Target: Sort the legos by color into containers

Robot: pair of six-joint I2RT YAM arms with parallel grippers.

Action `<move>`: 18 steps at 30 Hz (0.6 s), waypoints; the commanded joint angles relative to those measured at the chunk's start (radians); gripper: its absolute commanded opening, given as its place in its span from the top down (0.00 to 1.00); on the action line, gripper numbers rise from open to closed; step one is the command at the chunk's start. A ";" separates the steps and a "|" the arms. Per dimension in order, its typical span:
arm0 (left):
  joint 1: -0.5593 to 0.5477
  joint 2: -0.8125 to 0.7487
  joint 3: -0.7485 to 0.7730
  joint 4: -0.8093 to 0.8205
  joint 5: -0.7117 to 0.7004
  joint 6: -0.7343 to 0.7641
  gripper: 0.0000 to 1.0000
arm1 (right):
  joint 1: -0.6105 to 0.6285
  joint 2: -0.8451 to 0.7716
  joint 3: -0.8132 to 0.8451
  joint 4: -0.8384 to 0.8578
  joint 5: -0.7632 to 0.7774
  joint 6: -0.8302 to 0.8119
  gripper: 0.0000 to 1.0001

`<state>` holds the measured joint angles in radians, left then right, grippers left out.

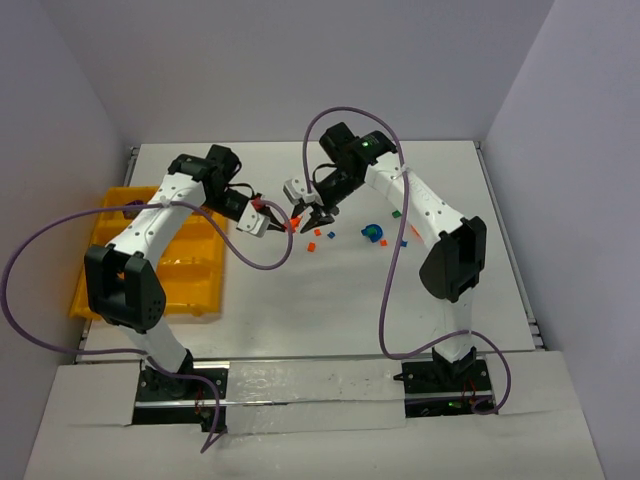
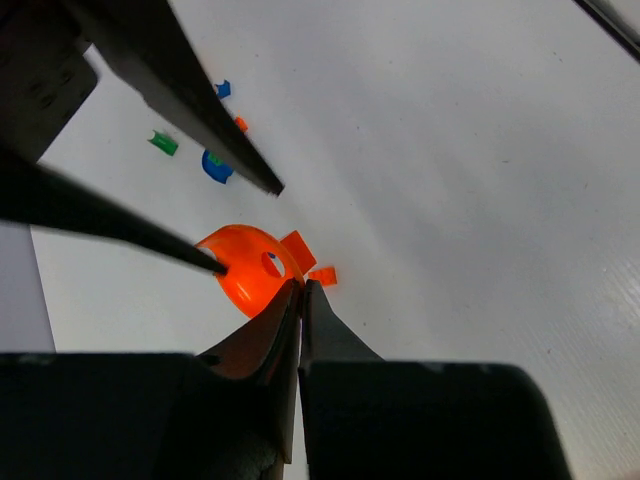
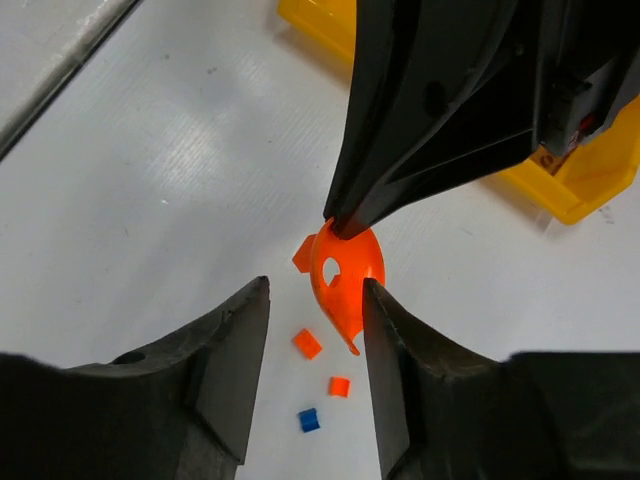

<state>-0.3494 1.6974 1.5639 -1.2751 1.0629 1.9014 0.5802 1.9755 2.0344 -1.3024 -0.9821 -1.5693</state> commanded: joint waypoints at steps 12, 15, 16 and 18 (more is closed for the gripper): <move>0.033 -0.076 -0.078 0.009 -0.042 -0.031 1.00 | -0.050 -0.166 -0.216 0.258 0.024 0.174 0.00; 0.065 -0.111 -0.125 0.028 -0.049 -0.086 1.00 | -0.097 -0.219 -0.313 0.373 0.031 0.282 0.00; 0.076 -0.123 -0.135 0.032 -0.050 -0.105 1.00 | -0.114 -0.226 -0.330 0.414 0.033 0.325 0.00; 0.105 -0.150 -0.172 0.067 -0.059 -0.150 1.00 | -0.149 -0.267 -0.390 0.522 0.043 0.454 0.00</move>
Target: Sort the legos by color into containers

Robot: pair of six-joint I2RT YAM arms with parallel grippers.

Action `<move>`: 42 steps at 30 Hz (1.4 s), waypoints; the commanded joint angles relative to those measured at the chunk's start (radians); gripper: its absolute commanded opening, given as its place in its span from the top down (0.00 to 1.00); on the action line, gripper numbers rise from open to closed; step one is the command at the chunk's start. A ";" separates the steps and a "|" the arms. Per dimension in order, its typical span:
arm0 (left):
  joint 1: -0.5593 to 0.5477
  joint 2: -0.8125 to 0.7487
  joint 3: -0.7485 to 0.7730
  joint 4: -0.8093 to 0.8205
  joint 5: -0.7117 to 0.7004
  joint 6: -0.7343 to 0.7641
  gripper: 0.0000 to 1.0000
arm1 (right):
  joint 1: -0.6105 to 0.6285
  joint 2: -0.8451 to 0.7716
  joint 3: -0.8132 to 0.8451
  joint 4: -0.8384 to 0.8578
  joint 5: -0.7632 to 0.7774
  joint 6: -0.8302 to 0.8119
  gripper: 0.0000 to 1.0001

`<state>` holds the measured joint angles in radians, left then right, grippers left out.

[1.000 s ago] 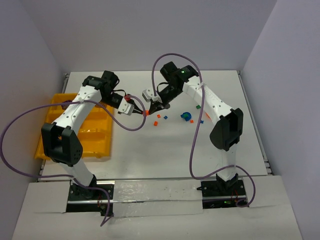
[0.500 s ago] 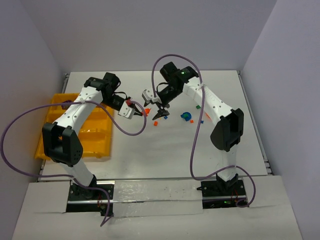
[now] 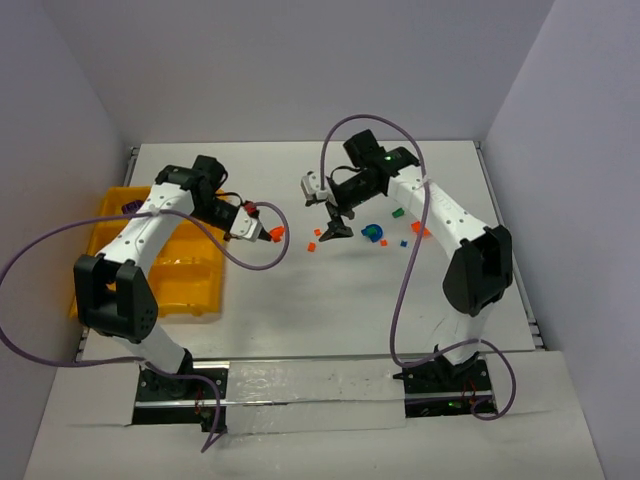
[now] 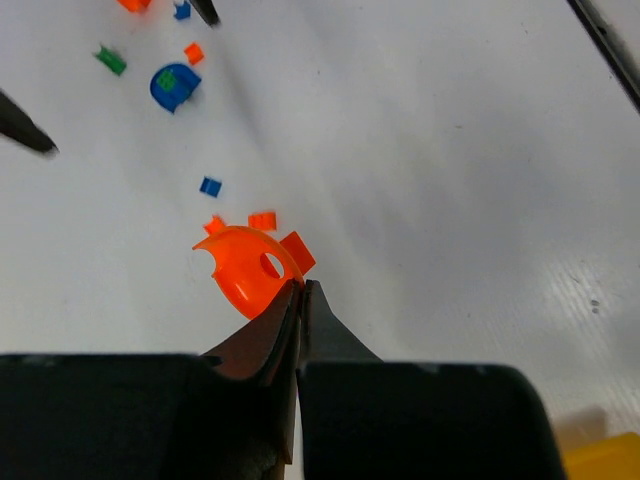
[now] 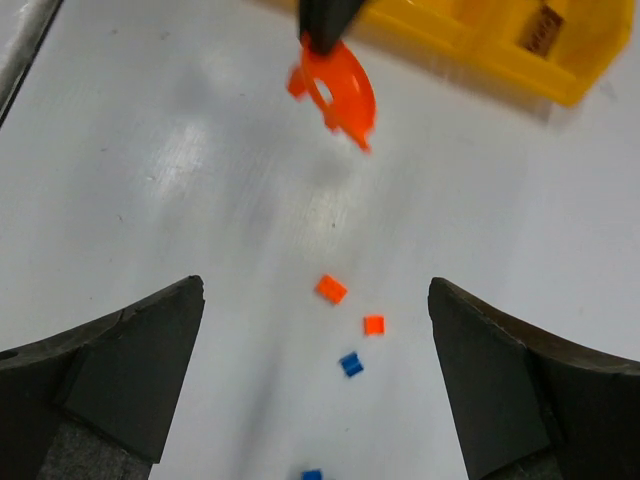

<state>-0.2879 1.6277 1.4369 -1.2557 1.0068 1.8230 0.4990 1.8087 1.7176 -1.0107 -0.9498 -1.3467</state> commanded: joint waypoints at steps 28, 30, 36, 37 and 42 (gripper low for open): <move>0.345 -0.157 -0.111 0.406 -0.470 -1.170 1.00 | -0.211 -0.173 -0.273 0.498 0.321 0.824 0.00; 0.349 -0.121 -0.100 0.388 -0.534 -1.218 1.00 | -0.212 -0.172 -0.279 0.506 0.330 0.832 0.00; 0.372 -0.026 -0.067 0.344 -0.635 -1.334 1.00 | -0.212 -0.154 -0.275 0.511 0.375 0.874 0.00; 0.372 -0.012 -0.068 0.339 -0.644 -1.339 1.00 | -0.212 -0.147 -0.266 0.504 0.380 0.888 0.00; 0.388 -0.006 -0.123 0.390 -0.717 -1.385 1.00 | -0.212 -0.144 -0.254 0.497 0.445 0.899 0.00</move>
<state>0.0853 1.6360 1.3222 -0.8960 0.3656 0.5119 0.2948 1.6768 1.4452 -0.5349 -0.5612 -0.4756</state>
